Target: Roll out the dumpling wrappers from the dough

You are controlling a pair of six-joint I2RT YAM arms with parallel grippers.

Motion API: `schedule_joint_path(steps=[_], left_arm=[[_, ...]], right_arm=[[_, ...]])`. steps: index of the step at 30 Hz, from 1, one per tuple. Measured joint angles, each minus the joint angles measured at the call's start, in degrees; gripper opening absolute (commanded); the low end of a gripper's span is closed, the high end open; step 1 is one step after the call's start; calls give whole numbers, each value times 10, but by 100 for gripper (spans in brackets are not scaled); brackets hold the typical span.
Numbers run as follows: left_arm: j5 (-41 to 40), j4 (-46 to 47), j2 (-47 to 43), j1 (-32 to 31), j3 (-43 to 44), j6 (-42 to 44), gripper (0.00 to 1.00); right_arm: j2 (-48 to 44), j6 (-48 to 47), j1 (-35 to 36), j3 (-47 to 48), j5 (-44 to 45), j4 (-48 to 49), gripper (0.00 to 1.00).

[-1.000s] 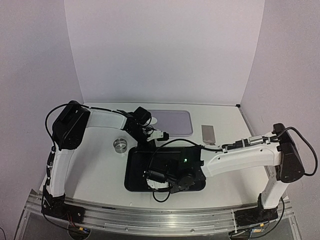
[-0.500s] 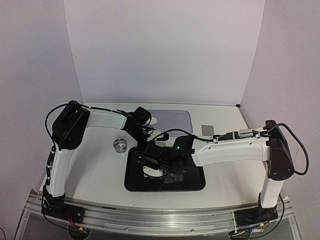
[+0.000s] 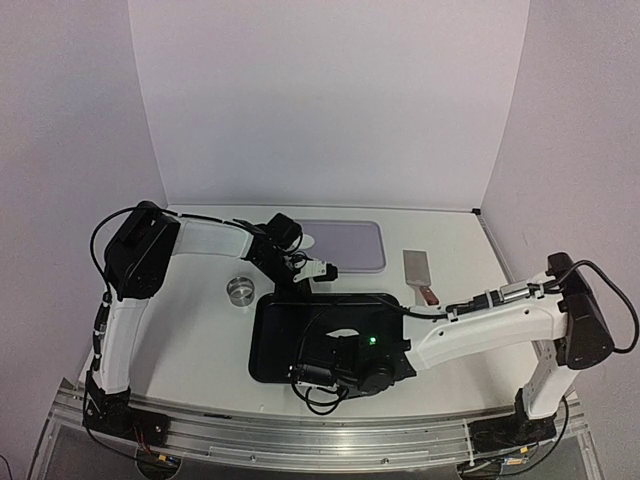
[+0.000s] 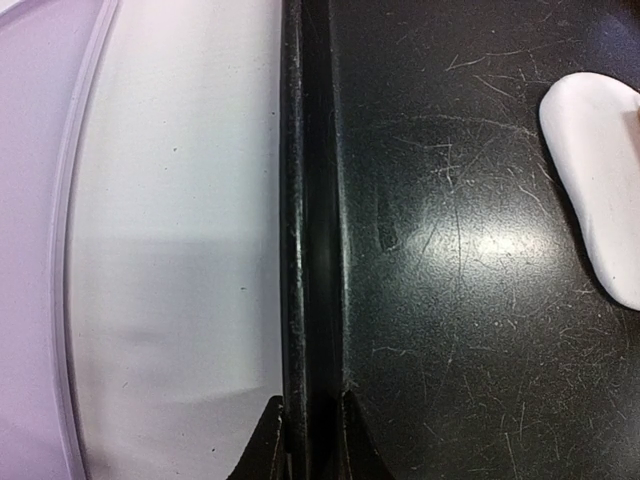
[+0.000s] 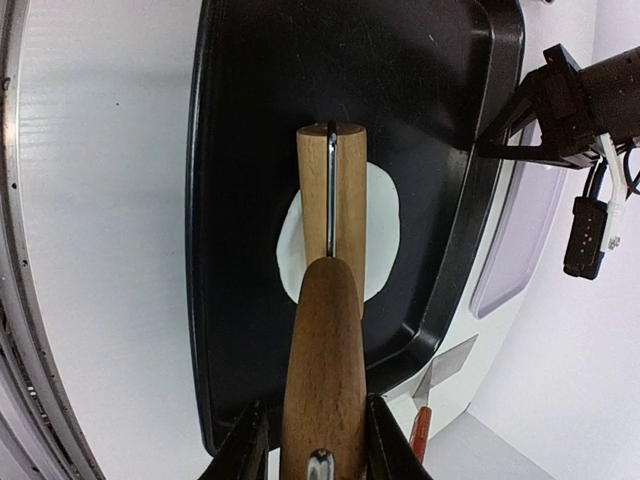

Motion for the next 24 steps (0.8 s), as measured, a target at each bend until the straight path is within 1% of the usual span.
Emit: schedule_joint_path(steps=[11,19,24], left_arm=[[5,0,0,2,0,0,0],[7,-2,0,4,0,0,0],[10,-3,0,6,0,-2,0]], right_arm=[[-1,38,20,-6,8,-10,0],[-1,89,58,-6,4,-56,0],[-3,117,62,-6,2,-71,0]])
